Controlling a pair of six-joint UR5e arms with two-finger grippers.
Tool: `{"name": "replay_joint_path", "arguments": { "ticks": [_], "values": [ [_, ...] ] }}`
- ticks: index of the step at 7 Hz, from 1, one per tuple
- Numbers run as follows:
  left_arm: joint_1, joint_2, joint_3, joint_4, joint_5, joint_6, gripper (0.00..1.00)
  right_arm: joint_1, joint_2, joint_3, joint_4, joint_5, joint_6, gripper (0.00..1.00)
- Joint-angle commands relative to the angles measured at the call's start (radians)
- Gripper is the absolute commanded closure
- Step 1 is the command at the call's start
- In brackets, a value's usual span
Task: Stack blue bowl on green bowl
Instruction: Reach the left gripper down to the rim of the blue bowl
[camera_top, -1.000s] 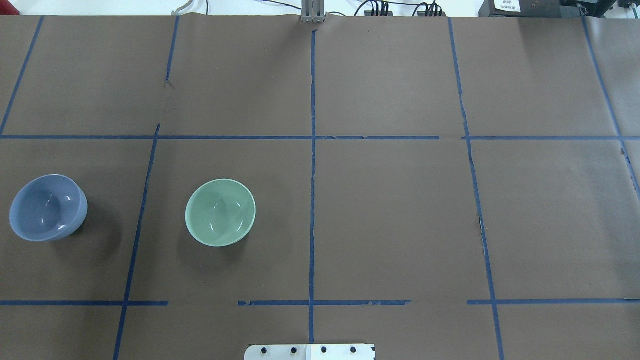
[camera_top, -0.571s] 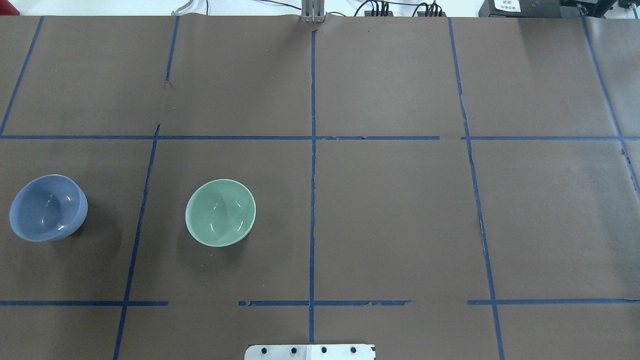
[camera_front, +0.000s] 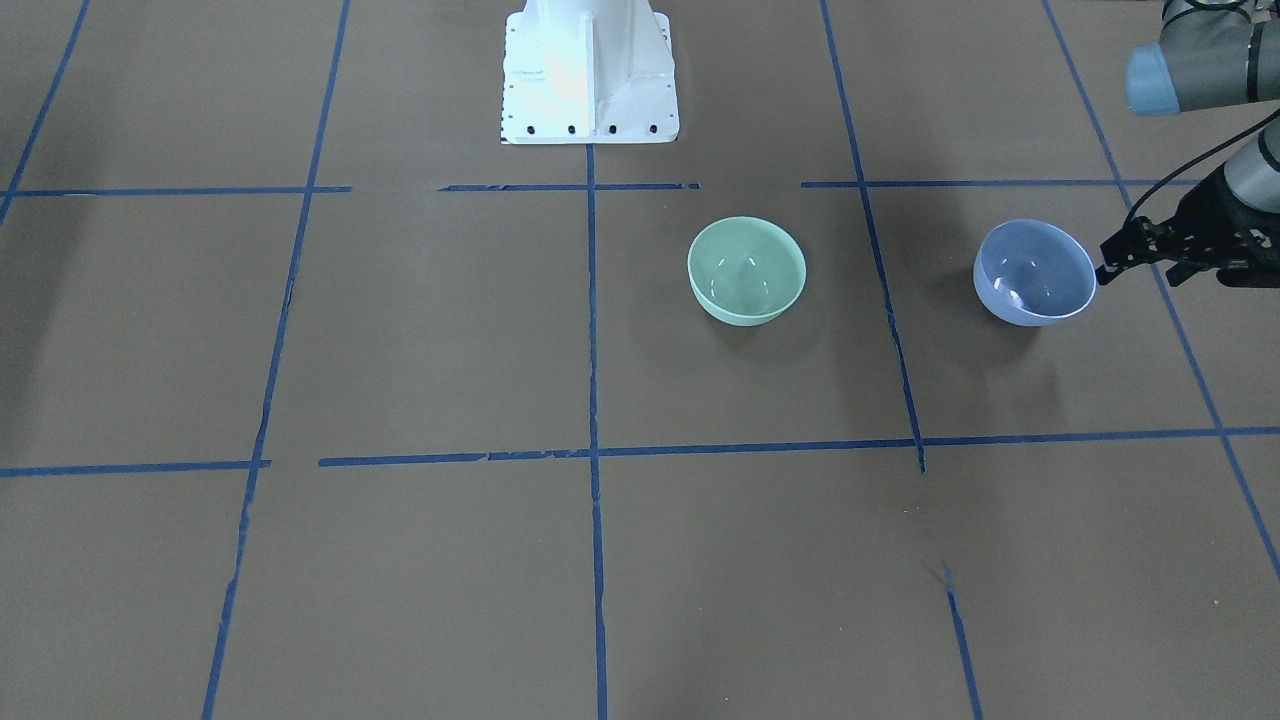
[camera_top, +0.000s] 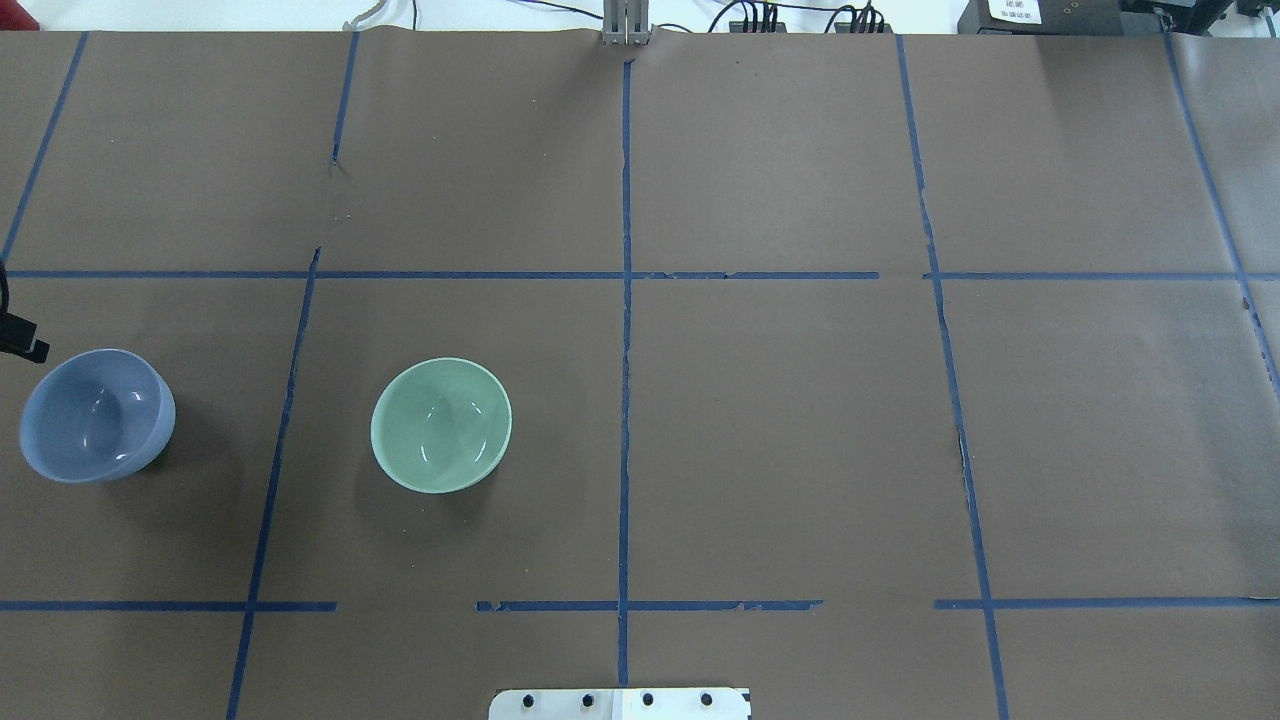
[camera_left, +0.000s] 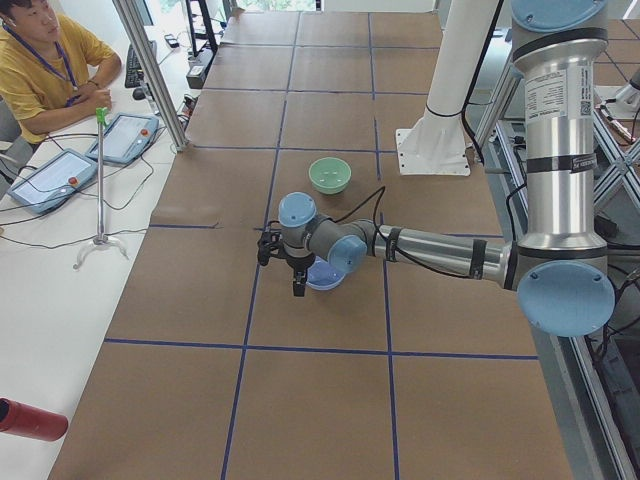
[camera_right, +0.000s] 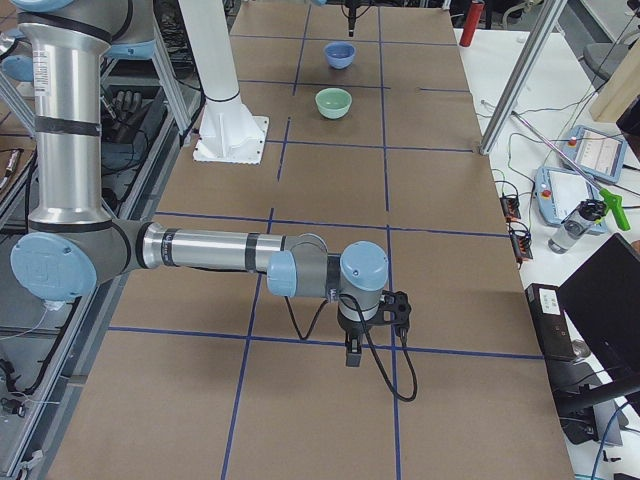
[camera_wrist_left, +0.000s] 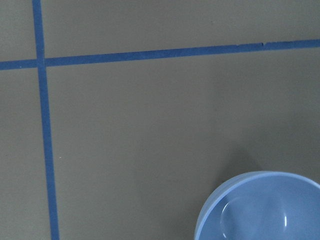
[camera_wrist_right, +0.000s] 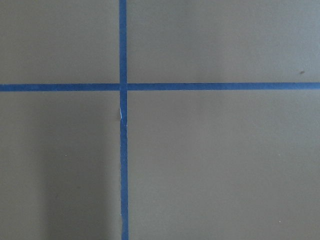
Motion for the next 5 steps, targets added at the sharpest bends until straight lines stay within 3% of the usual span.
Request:
{"name": "replay_joint_path", "arguments": {
  "ticks": [1, 2, 3, 4, 5],
  "values": [
    [0.077, 0.115, 0.014, -0.277, 0.073, -0.136, 0.00, 0.000, 0.000, 0.000, 0.000, 0.000, 0.000, 0.00],
    [0.082, 0.142, 0.016, -0.358, 0.076, -0.221, 0.00, 0.000, 0.000, 0.000, 0.000, 0.000, 0.000, 0.00],
    [0.112, 0.141, 0.016, -0.360, 0.079, -0.248, 0.01, 0.000, 0.000, 0.000, 0.000, 0.000, 0.000, 0.00],
    [0.118, 0.138, 0.014, -0.362, 0.110, -0.277, 0.09, 0.000, 0.000, 0.000, 0.000, 0.000, 0.000, 0.00],
    [0.129, 0.136, 0.016, -0.360, 0.113, -0.279, 0.39, 0.000, 0.000, 0.000, 0.000, 0.000, 0.000, 0.00]
  ]
}}
